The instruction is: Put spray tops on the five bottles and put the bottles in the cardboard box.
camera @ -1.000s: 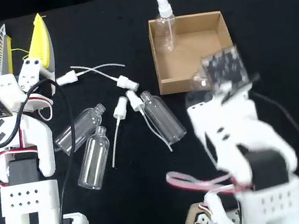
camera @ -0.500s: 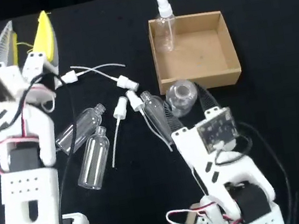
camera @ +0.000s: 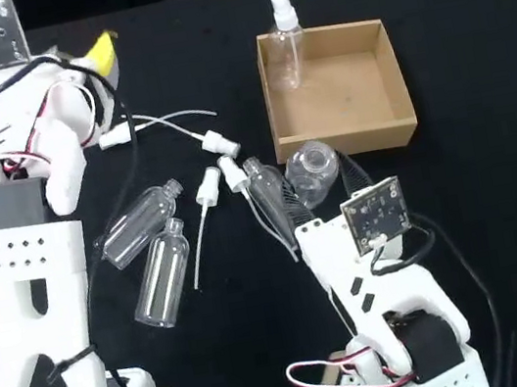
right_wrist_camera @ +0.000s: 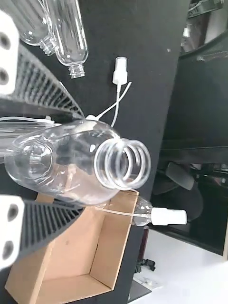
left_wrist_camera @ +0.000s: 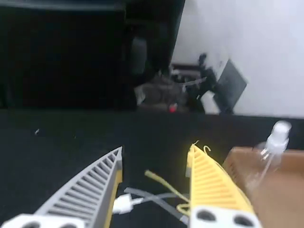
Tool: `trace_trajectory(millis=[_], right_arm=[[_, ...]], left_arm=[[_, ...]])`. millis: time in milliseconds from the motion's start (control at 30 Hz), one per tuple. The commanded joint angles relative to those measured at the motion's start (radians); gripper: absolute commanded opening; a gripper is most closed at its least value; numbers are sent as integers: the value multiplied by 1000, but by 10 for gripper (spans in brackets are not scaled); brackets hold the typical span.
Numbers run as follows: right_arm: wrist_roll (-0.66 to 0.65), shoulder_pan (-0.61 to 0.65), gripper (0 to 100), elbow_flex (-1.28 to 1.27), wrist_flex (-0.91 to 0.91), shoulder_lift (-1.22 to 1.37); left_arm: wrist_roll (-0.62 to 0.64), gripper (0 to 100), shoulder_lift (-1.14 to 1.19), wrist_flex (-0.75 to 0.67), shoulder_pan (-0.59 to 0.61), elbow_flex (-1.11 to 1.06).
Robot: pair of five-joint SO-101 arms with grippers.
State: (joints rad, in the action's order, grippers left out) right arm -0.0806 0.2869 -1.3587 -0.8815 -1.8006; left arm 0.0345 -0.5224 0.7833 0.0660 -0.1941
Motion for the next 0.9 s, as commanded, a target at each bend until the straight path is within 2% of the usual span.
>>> trace_trajectory(millis=[0,100,300,400,533,767,867], right_arm=[[9,25,173,4,28,-90],[0,-6,173,25,14,-82],[-6,-273,173,54,-58,-33],[-86,-371,173,53,-94,62],[-147,-482,173,53,-109,214],[-141,-494,173,51,-110,348],[-141,-448,173,77,-114,337]], left_arm=[[-81,214,0,94,59,10],[-78,215,5,94,74,-71],[-75,213,9,94,-42,-165],[-75,213,11,94,-88,-211],[-75,213,9,81,-91,-298],[-75,213,0,-147,-74,-532],[-75,214,-2,-169,-64,-538]])
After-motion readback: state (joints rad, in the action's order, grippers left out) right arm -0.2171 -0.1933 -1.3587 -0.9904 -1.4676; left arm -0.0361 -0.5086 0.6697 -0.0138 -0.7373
